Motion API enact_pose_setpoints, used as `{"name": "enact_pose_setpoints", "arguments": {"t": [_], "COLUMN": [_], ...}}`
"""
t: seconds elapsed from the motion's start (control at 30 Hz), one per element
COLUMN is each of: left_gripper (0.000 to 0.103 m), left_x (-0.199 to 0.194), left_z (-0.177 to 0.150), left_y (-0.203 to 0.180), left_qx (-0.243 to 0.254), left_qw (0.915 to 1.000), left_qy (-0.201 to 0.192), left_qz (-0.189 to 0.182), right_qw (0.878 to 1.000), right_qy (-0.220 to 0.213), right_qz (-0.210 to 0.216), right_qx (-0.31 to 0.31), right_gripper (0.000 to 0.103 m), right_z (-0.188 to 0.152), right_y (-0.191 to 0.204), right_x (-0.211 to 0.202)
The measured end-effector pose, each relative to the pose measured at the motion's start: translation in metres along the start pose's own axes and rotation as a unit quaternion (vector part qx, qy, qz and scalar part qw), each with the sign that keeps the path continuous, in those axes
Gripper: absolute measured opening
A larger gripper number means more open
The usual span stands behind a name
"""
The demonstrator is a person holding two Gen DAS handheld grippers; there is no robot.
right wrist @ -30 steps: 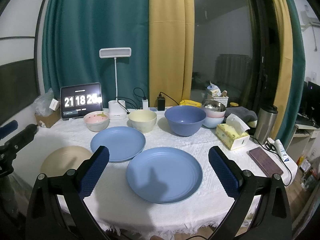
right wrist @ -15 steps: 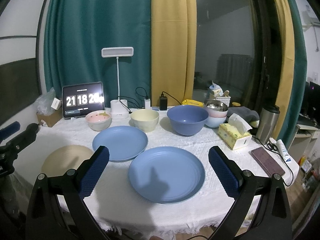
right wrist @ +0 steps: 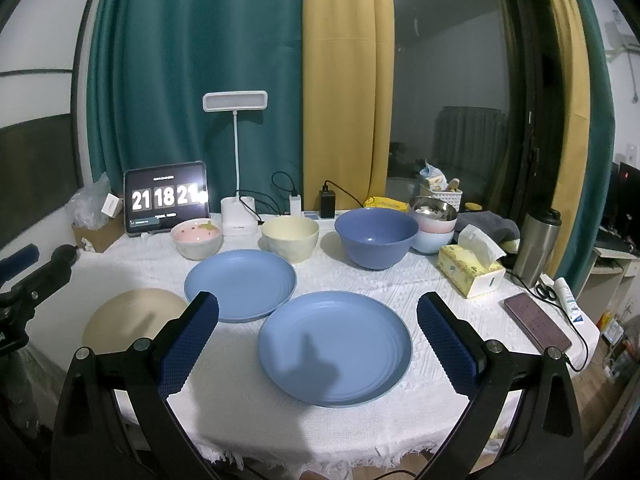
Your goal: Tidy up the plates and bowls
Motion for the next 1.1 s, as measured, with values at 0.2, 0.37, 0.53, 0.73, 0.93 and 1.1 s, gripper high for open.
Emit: {"name": "enact_pose_setpoints", "arguments": {"t": [0.2,0.37,0.53,0.73,0.93,1.1], "left_gripper": [0.103,0.103,0.103,0.103,0.102,0.102], "left_x": [0.005,0.012,0.023,0.042,0.057,0.068], "left_z": [-0.004,-0.01,-0.018,-0.033,-0.05,-0.065], "left_y": [0.005,0.01,0.022,0.046,0.072,0.094], "left_qx": [-0.006,-0.006,-0.008,-0.028,-0.046,-0.056], "left_qw": [0.9999,0.9997,0.9992,0.997,0.9938,0.9909], "left_qy": [0.009,0.021,0.033,0.061,0.084,0.1], "left_qz": [0.004,0.006,0.021,0.039,0.056,0.071], "right_qw": [1.0,1.0,0.999,0.998,0.995,0.991], "right_qy": [0.005,0.011,0.024,0.047,0.065,0.088], "right_qz": [0.003,0.004,0.012,0.029,0.049,0.067], "right_qx": [-0.003,-0.006,-0.017,-0.034,-0.053,-0.07], "right_gripper": [0.102,0.102,0.102,0.098,0.09,0.086], "right_z": [-0.004,-0.008,-0.012,-0.017,-0.021,-0.025], "right_y": [0.001,0.002,0.011,0.035,0.062,0.086], "right_x": [0.006,0.013,0.027,0.05,0.073,0.093]}}
Point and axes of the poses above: each gripper's, at about its wrist camera, not at the fingertips, and x roughly the way its jaws point, y to its left, z to its top, the point moved 2 cm from there along x, roughly the way its jaws point, and after that the axes turned 1 degree about -x, right-handed, at the moved point
